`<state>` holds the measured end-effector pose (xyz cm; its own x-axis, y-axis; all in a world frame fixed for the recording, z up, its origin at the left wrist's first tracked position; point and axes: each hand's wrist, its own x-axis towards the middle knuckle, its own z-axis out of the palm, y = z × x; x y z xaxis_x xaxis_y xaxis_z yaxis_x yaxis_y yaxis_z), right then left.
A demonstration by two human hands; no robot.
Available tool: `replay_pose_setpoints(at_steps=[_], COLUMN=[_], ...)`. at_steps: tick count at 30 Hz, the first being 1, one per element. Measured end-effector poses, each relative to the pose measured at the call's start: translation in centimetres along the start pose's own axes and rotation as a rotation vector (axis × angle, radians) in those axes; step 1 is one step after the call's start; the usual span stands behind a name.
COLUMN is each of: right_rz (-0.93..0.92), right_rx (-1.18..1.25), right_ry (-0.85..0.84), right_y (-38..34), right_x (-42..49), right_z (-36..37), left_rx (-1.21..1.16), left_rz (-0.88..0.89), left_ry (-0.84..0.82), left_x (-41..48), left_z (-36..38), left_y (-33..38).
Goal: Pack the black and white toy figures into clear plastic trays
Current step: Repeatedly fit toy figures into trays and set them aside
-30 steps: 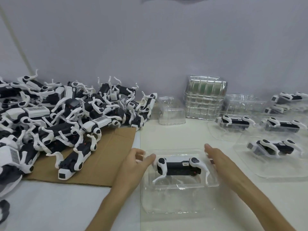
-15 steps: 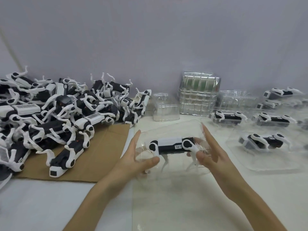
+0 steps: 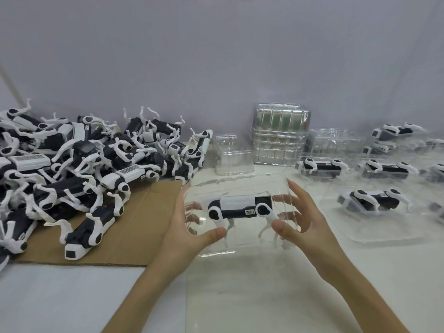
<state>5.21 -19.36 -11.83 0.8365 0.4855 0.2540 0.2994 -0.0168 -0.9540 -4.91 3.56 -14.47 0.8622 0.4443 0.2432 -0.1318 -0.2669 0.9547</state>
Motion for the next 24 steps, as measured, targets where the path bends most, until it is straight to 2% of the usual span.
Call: replay_pose_setpoints(at_steps=[7,11,13,15,17,18,20,24], right_rz=[0.007,0.038,0.035,-0.106,-0.354,-0.441,-0.519,-0.461], right_rx=[-0.033,-0.054,-0.145,-0.359,-0.487,-0.522,-0.642,-1.07], right_ry=[0.102,0.08,0.119,0.292,0.405,0.38,0.214,-0.061], right_y=[0.8,1.0,1.2,1.2,0.9,0.8,0.7,1.7], right_x=[0.2,0.2,0.0,-0.3,-0.7,-0.9,-1.3,-2.0], right_z=[0.4,0.5,0.9,1.1,1.4,1.8,2.8,4.9], left_rx=[0.02,-0.041,-0.042,-0.013,0.032,0.059,0.103,0.157], left_rz=[0.116,0.102,0.093,0.096,0.1,0.105,0.123,0.186], left_ry=[-0.006,-0.014,0.015,0.069,0.14,0.181,0.244,0.259], left_x=[-0.4,-0.6,-0.7,-0.9,-1.2,-1.4,-1.6,-2.2], left_z=[0.9,1.0,1.3,1.8,2.2,2.3,2.7,3.5], left_y=[0.2,0.5,0.7,0.8,0.9,0.8,0.7,0.6])
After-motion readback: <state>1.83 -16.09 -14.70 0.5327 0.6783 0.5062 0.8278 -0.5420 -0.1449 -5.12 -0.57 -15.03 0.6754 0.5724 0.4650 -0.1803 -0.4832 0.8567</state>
